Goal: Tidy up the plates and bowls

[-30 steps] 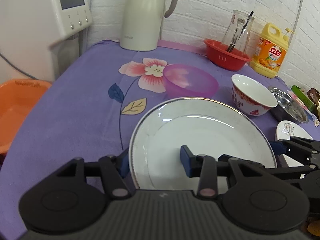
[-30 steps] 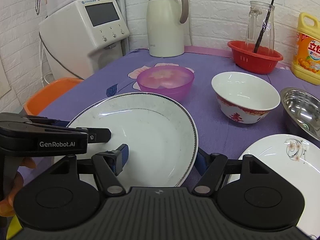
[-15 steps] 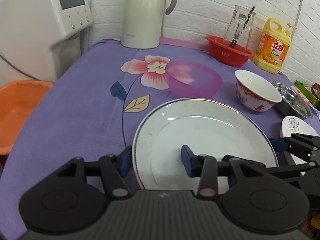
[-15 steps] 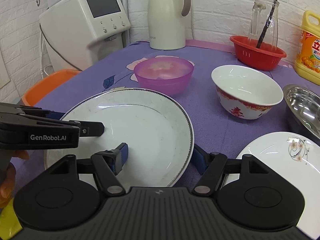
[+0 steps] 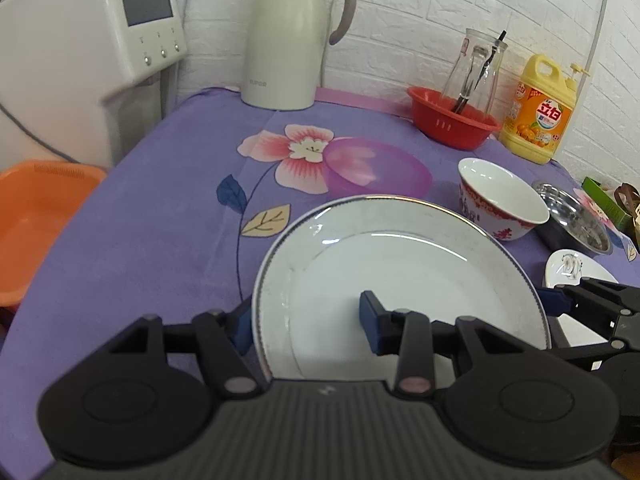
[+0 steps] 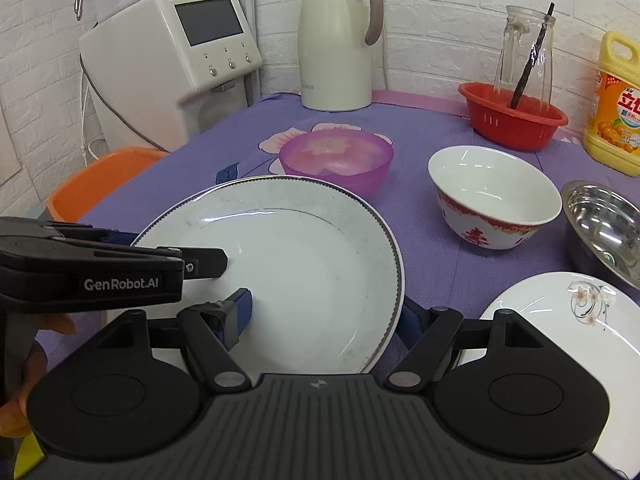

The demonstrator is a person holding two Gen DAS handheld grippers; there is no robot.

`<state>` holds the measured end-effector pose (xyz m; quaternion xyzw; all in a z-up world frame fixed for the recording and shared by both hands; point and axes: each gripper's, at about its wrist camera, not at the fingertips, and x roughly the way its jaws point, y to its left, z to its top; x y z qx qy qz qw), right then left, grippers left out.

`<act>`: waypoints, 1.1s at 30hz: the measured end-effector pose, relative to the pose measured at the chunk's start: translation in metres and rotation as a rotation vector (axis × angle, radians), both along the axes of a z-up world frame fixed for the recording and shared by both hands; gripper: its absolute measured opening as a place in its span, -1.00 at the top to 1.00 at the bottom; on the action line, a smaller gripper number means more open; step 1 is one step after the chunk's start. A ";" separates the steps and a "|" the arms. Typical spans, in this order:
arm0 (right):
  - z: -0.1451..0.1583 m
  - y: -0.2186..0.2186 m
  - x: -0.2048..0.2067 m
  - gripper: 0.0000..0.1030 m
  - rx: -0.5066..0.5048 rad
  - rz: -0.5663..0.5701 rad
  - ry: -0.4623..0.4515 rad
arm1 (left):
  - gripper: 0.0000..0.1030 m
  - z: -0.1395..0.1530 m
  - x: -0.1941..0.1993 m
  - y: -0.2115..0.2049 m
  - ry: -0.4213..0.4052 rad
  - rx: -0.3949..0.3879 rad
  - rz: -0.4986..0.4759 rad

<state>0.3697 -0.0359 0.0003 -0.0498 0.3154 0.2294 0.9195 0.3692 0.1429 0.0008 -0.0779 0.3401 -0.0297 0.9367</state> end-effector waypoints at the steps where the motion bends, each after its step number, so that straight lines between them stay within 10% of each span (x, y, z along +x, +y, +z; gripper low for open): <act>1: 0.001 0.000 0.000 -1.00 0.005 -0.005 -0.004 | 0.24 0.002 -0.001 -0.001 -0.005 0.005 0.001; 33: -0.004 -0.032 -0.167 -1.00 0.077 -0.061 0.005 | 0.23 0.000 -0.166 -0.033 0.025 0.010 -0.011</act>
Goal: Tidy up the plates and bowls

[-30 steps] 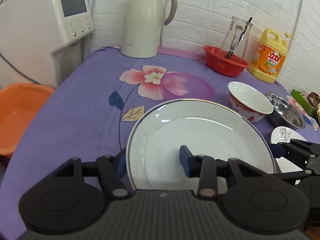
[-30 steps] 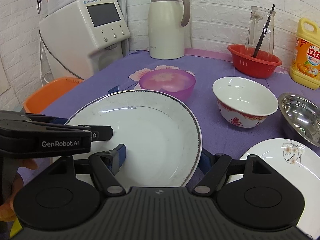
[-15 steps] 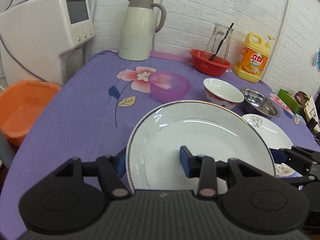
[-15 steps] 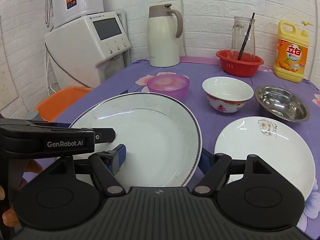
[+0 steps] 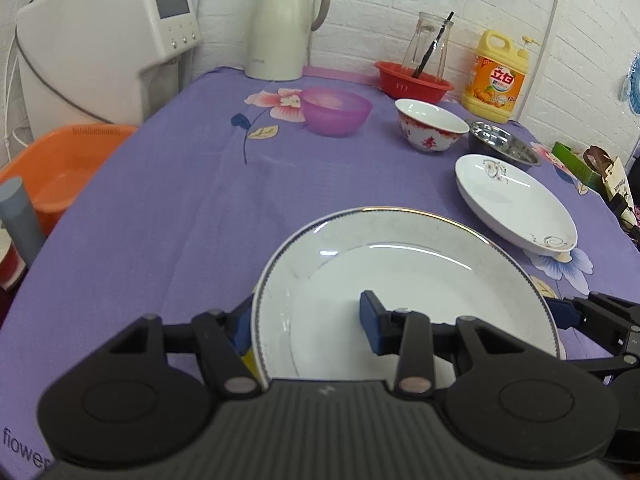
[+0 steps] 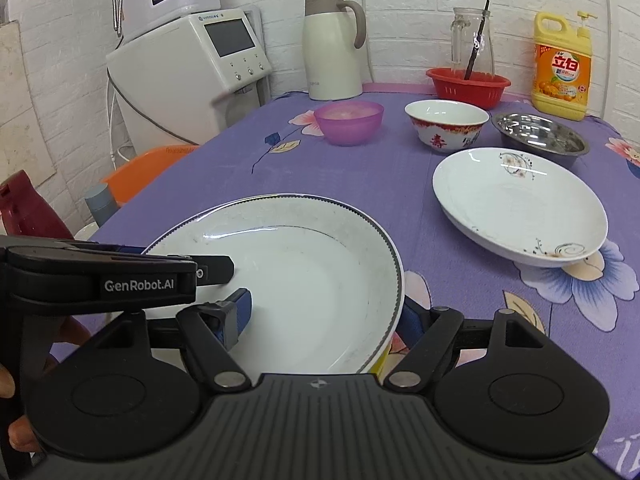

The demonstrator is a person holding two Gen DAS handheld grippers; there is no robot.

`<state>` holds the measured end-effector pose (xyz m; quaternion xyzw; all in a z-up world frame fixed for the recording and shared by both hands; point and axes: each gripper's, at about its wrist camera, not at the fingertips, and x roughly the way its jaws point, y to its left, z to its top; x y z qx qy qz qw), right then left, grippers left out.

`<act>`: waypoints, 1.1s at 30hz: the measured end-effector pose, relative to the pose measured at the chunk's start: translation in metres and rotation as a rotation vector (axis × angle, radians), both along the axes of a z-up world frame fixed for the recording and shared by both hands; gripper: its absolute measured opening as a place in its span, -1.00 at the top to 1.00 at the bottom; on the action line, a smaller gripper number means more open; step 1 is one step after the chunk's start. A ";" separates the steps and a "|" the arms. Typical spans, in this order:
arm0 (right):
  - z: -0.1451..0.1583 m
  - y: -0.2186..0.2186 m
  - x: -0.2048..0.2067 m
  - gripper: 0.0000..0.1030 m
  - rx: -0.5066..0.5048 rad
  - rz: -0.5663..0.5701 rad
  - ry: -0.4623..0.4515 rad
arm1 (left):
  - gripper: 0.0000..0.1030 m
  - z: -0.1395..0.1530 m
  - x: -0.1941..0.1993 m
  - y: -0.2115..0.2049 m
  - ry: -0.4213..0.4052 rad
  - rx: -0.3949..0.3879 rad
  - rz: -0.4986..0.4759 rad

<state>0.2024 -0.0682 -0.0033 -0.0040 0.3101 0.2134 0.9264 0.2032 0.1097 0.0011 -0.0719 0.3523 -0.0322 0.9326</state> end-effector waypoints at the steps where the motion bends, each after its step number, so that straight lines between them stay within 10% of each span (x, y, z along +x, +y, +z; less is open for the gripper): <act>1: -0.001 0.000 0.000 -1.00 -0.006 0.001 -0.005 | 0.23 -0.002 -0.001 0.001 0.005 -0.014 -0.003; 33: 0.004 -0.100 -0.004 -1.00 0.178 -0.241 -0.026 | -0.46 0.030 0.010 -0.042 -0.126 -0.018 -0.115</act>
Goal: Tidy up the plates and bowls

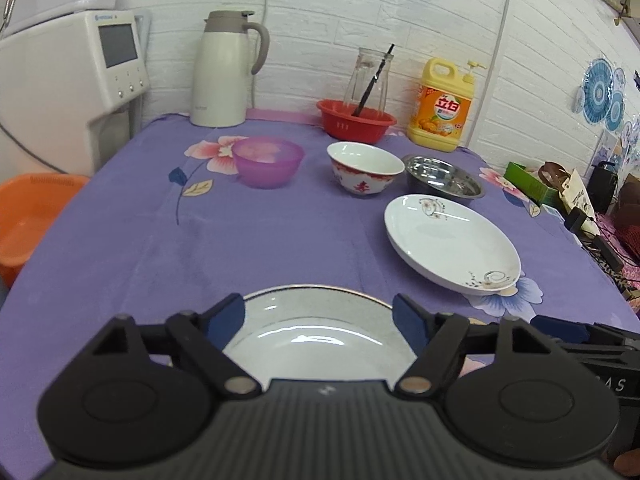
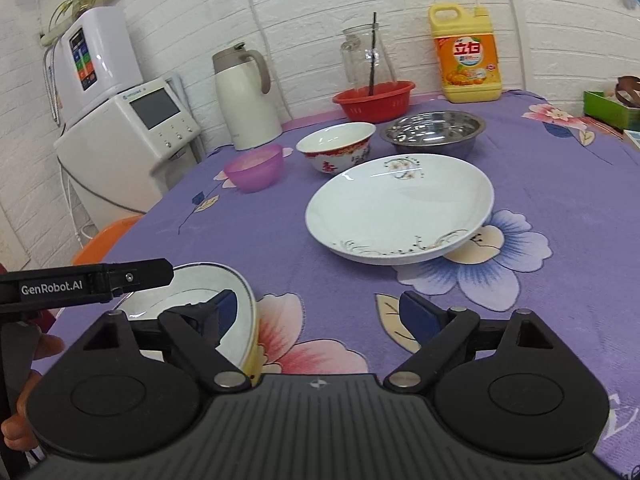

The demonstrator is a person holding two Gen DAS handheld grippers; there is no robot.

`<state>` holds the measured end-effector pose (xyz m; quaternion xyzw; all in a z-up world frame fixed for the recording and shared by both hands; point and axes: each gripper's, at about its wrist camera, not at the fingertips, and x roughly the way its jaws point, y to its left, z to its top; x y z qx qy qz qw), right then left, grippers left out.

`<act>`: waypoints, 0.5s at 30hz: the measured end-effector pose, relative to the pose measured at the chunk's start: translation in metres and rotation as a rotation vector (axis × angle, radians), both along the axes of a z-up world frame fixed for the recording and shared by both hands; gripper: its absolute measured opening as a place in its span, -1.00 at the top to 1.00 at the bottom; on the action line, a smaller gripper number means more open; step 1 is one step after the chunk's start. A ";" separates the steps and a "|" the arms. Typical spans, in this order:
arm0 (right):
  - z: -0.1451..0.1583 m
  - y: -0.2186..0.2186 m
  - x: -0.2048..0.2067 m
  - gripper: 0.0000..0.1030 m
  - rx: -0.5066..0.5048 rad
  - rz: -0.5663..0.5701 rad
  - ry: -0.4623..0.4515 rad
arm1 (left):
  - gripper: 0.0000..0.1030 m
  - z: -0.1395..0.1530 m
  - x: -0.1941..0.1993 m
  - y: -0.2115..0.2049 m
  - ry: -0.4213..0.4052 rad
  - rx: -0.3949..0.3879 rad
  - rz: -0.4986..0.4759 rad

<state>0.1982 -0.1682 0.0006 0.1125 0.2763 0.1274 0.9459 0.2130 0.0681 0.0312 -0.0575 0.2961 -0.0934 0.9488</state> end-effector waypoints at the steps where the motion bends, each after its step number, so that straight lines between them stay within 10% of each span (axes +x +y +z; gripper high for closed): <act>1: -0.001 -0.005 0.000 -1.00 0.003 -0.016 0.004 | -0.46 0.001 0.001 -0.005 -0.001 0.006 -0.005; 15: -0.008 -0.049 0.013 -1.00 0.053 -0.094 0.024 | -0.46 0.002 0.023 -0.046 0.019 0.048 -0.058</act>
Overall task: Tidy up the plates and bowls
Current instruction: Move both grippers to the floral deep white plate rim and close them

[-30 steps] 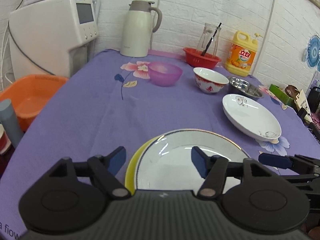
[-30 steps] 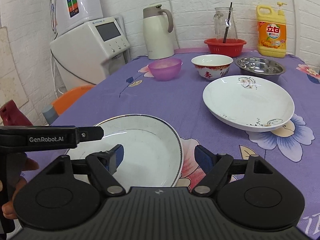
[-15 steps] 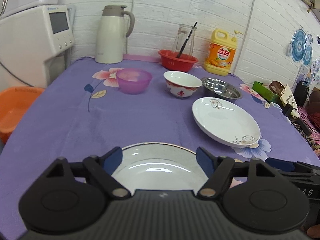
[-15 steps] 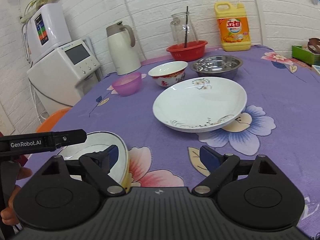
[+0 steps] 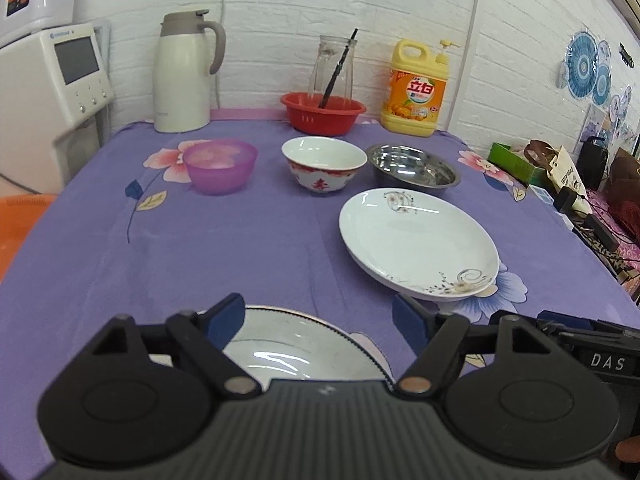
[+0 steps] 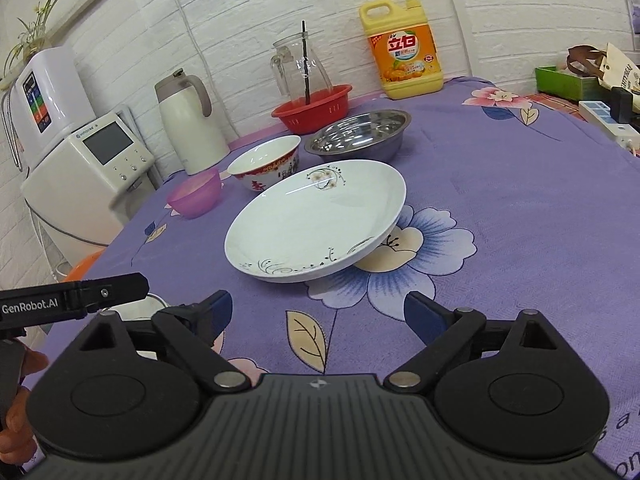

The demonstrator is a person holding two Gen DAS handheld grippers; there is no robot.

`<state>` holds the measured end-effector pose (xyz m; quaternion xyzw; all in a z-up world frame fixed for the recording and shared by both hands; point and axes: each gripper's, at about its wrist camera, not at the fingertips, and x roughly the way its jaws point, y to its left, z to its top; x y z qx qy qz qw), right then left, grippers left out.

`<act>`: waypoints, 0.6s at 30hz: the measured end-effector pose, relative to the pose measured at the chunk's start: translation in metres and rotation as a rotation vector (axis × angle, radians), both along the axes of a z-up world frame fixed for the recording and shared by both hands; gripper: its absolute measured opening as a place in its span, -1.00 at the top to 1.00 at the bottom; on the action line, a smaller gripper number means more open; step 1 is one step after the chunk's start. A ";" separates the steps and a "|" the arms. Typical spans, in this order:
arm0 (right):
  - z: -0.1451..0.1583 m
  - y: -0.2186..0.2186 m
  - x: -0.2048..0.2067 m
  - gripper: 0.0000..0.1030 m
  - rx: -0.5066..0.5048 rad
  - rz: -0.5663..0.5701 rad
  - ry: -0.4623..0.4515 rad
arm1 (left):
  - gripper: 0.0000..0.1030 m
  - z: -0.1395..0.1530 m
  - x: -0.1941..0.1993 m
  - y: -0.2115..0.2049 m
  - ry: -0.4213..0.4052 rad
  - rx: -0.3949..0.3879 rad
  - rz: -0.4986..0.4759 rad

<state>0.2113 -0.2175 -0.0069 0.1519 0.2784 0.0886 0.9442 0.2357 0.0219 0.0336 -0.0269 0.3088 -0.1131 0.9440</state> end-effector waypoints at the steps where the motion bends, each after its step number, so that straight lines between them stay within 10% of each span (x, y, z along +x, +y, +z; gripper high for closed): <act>1: 0.000 -0.002 0.002 -1.00 -0.003 -0.003 0.000 | -0.46 0.000 0.002 -0.001 0.003 -0.001 -0.001; 18: 0.007 -0.022 0.026 -1.00 -0.024 -0.043 0.004 | -0.47 0.007 0.030 -0.018 0.026 -0.001 -0.006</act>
